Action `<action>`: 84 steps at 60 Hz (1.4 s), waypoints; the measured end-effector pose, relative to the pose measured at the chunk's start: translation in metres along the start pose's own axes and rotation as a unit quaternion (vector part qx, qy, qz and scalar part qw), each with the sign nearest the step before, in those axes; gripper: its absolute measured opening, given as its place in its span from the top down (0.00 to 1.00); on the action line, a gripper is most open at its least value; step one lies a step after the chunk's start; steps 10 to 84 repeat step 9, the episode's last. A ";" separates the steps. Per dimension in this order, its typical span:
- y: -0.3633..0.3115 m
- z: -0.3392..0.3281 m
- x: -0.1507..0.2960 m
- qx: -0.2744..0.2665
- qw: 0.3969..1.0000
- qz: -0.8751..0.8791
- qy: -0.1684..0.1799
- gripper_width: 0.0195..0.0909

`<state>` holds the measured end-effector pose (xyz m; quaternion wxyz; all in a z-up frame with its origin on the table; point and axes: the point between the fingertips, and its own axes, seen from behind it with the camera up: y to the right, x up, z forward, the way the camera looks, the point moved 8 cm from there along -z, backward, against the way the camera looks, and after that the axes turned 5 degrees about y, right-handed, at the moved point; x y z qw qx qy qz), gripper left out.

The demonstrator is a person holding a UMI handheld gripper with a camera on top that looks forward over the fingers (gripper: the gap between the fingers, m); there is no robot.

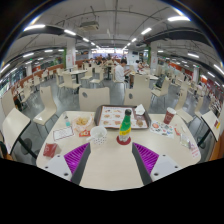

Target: Pour water

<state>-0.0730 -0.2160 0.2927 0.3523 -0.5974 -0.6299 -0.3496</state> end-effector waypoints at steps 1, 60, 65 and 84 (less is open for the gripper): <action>0.002 -0.001 0.000 0.002 1.000 0.000 0.002 0.09; 0.020 -0.009 -0.004 0.019 1.000 0.003 0.017 0.09; 0.020 -0.009 -0.004 0.019 1.000 0.003 0.017 0.09; 0.020 -0.009 -0.004 0.019 1.000 0.003 0.017 0.09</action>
